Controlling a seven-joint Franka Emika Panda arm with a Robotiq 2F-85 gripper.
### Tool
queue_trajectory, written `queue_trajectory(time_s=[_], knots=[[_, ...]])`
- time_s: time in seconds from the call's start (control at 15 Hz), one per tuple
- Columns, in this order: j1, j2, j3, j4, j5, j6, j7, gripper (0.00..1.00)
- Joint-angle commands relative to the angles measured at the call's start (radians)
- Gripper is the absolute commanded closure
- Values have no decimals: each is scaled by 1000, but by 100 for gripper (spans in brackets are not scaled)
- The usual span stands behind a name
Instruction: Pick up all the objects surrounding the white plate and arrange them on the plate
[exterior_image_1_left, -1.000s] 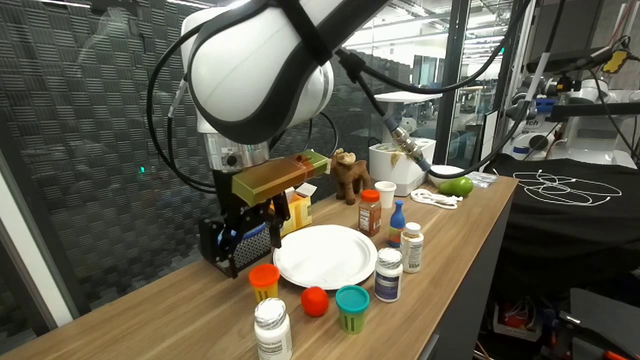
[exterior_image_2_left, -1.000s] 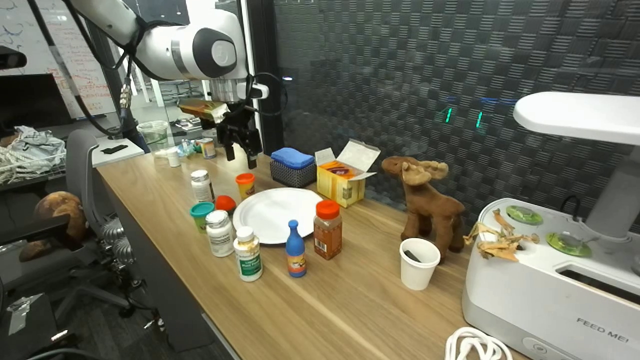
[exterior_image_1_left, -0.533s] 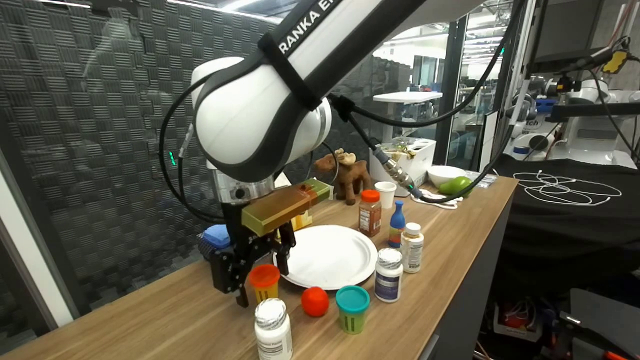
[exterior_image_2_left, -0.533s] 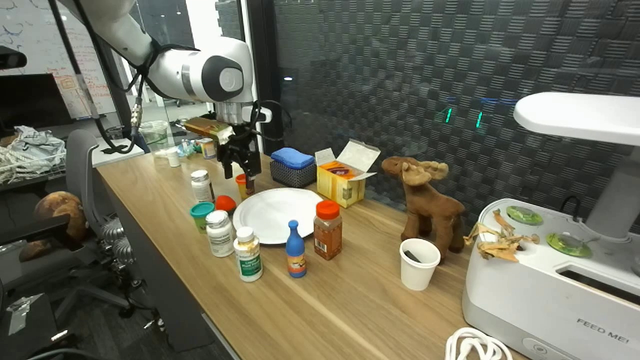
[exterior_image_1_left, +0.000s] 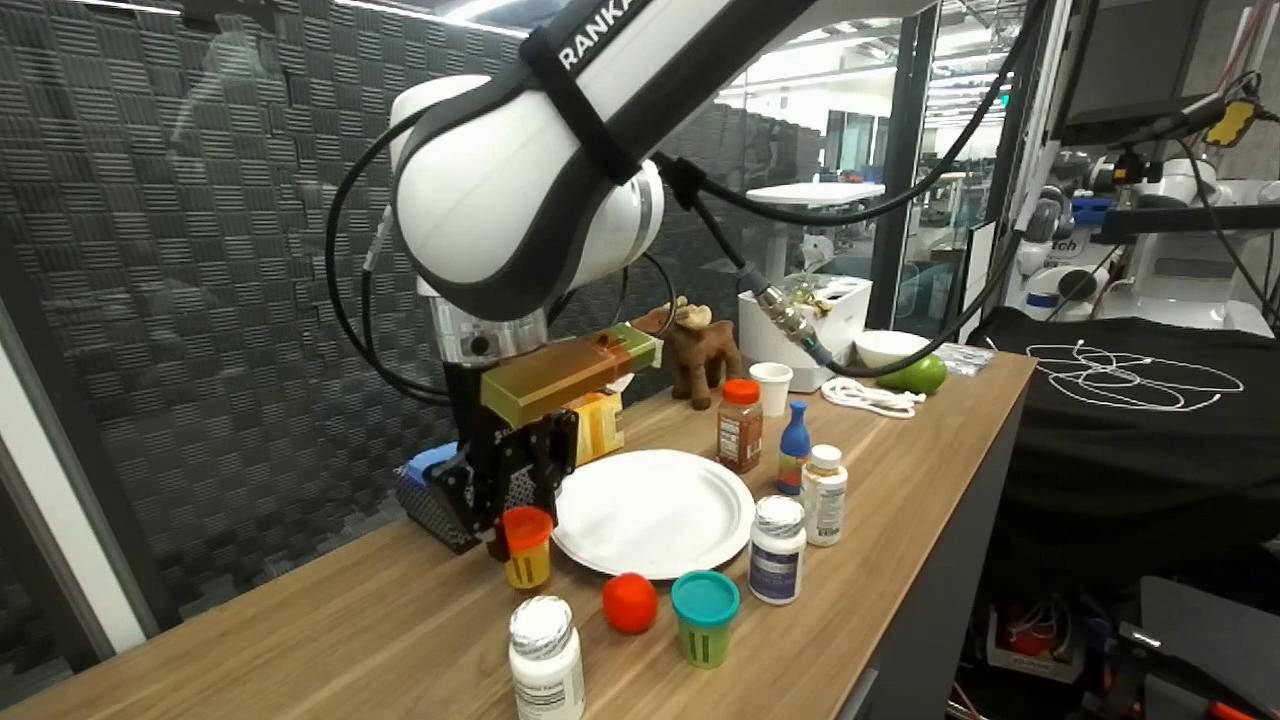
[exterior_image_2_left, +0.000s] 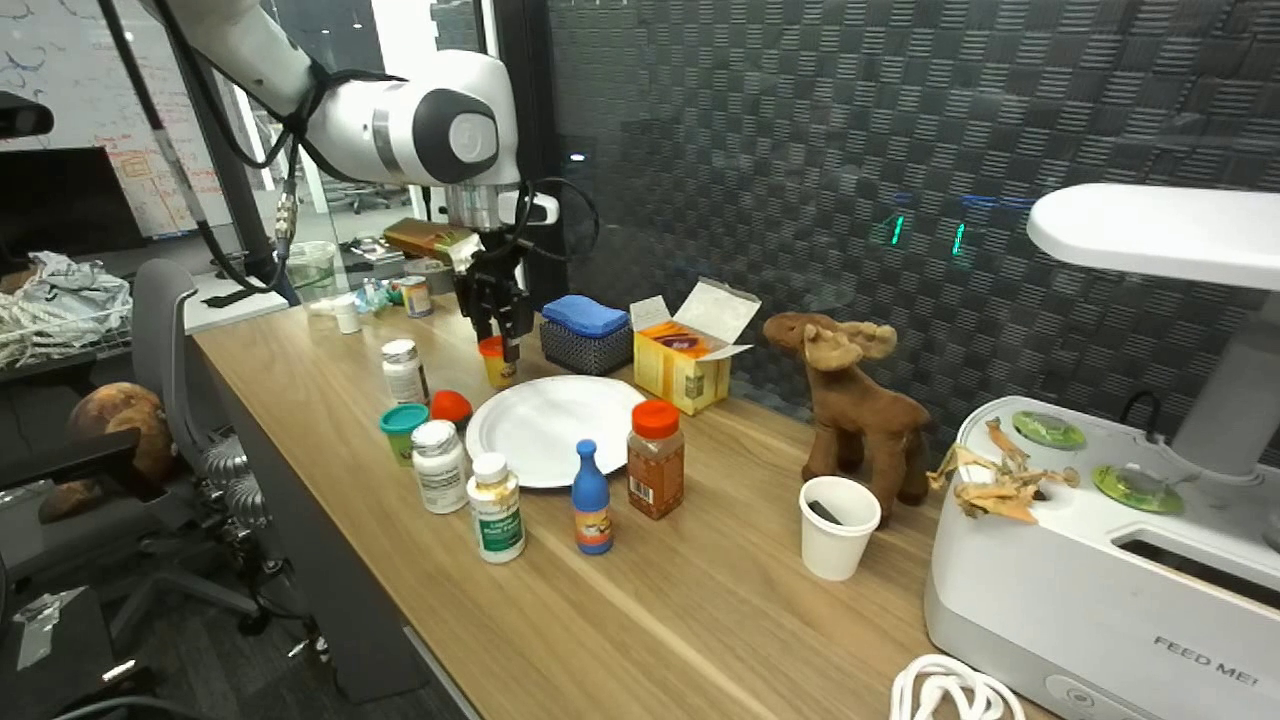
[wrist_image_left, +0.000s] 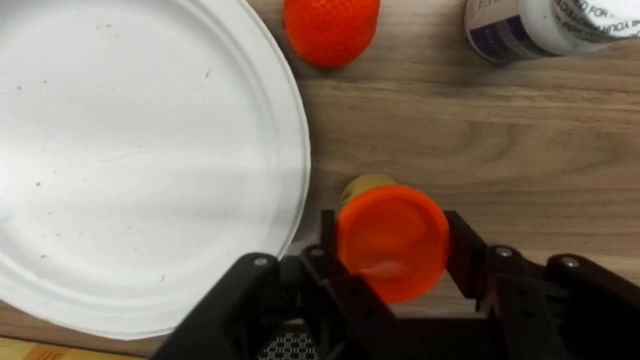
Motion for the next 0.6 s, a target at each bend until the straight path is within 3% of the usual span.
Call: queue_trajectory(time_s=[0.0,0.53], knots=[[8,-58,-23,-3,-13,10,22,71],[-30,-83,-109,-23,-71,-3,63,71]])
